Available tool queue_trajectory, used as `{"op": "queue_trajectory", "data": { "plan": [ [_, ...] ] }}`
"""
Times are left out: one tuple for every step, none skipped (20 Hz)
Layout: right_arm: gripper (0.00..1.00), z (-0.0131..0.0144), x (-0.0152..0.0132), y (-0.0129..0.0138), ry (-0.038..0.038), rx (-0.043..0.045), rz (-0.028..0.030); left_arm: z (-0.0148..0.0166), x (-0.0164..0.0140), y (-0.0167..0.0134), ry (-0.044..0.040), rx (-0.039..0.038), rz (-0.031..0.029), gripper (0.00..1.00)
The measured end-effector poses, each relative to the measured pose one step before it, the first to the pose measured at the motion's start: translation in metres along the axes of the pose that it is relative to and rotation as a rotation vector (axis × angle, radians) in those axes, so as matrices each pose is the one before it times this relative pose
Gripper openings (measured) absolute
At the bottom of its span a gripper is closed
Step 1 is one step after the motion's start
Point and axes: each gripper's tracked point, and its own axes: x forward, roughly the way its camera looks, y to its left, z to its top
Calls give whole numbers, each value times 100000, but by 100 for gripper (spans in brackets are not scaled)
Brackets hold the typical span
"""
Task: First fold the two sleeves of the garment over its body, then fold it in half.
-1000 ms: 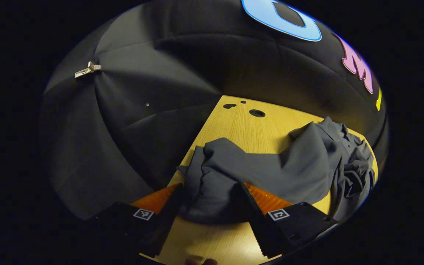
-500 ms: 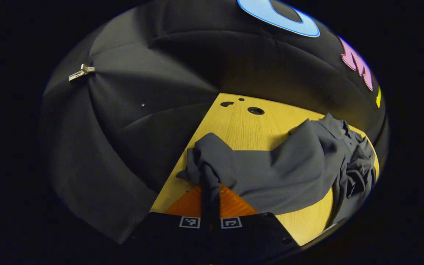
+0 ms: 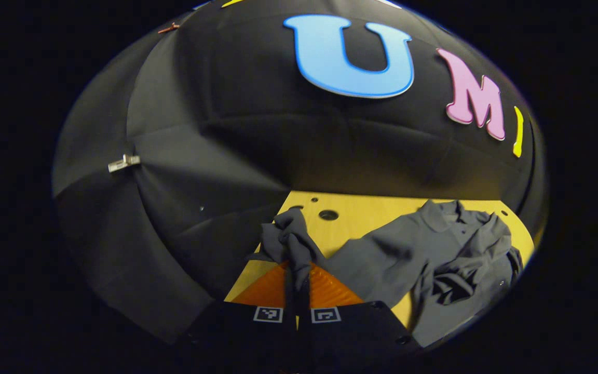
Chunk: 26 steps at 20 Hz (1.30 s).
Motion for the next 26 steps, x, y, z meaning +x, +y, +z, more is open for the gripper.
{"op": "queue_trajectory", "data": {
  "plan": [
    [87, -108, -382, -810, -293, 489, -503, 1347, -883, -1344, -2292, -198, -1368, 6],
    [87, -126, -382, -822, 33, 641, -417, 1003, -614, -1472, -2138, -190, -1345, 6],
    [87, -96, -455, -908, -257, 578, -548, 1221, -499, -1431, -1802, 223, -1365, 6],
    [87, -55, -474, -975, -360, 467, -596, 1011, -456, -1409, -2007, 533, -1426, 6],
    [87, -171, -361, -924, -60, 622, -400, 1256, -446, -1661, -2247, 319, -1941, 6],
    [87, -204, -298, -864, -93, 712, -451, 793, -220, -1808, -1317, 503, -1898, 6],
    [87, -129, -344, -931, -92, 706, -504, 716, -243, -1815, -877, 960, -1805, 5],
    [87, -102, -257, -988, -184, 725, -377, 749, -424, -1786, -1249, 1417, -2097, 5],
    [87, -131, -248, -967, 27, 738, -467, 594, -151, -1937, -866, 1272, -1951, 5],
    [87, -204, -209, -973, 10, 860, -425, 418, 159, -2044, -657, 1204, -2252, 5],
    [87, -62, -90, -964, -268, 735, -553, 487, -9, -2104, -501, 1502, -1894, 5],
    [87, 36, 12, -888, -168, 425, -316, 136, 195, -2080, -489, 1722, -2060, 5],
    [87, -221, -88, -894, 16, -35, -603, 292, 228, -2120, -89, 1261, -2127, 6],
    [87, -119, 5, -886, 208, -86, -430, 154, 326, -2108, -58, 851, -2388, 6],
    [87, -167, -16, -792, 277, 108, -343, -71, 425, -2204, 258, 752, -2378, 6],
    [87, -197, 65, -865, 406, 349, -291, -368, 435, -2006, 547, 794, -2327, 5],
    [87, -248, 130, -767, 543, 393, -451, -360, 497, -2099, 848, 819, -2292, 5],
    [87, -233, 113, -709, 596, 400, -274, -521, 837, -1908, 1044, 791, -2213, 5],
    [87, -334, 92, -716, 886, 323, -419, -853, 650, -2003, 1390, 904, -2033, 5],
    [87, -293, 60, -442, 761, 370, -381, -1115, 759, -1821, 1879, 918, -1702, 6],
    [87, -165, 207, -636, 688, 480, -108, -997, 899, -1422, 1828, 836, -1580, 5],
    [87, -16, 288, -486, 646, 285, -49, -890, 886, -1174, 1864, 997, -1102, 6],
    [87, -125, 170, -396, 683, -152, 58, -1019, 811, -936, 2072, 1159, -661, 6],
    [87, -305, 298, -323, 600, -558, 435, -929, 757, -949, 1850, 974, -378, 6],
    [87, -198, 314, -299, 715, -912, 500, -974, 1025, -956, 1731, 565, -339, 6],
    [87, -150, 222, -187, 777, -1097, 527, -895, 796, -928, 1538, 105, -675, 6]
  ]
}}
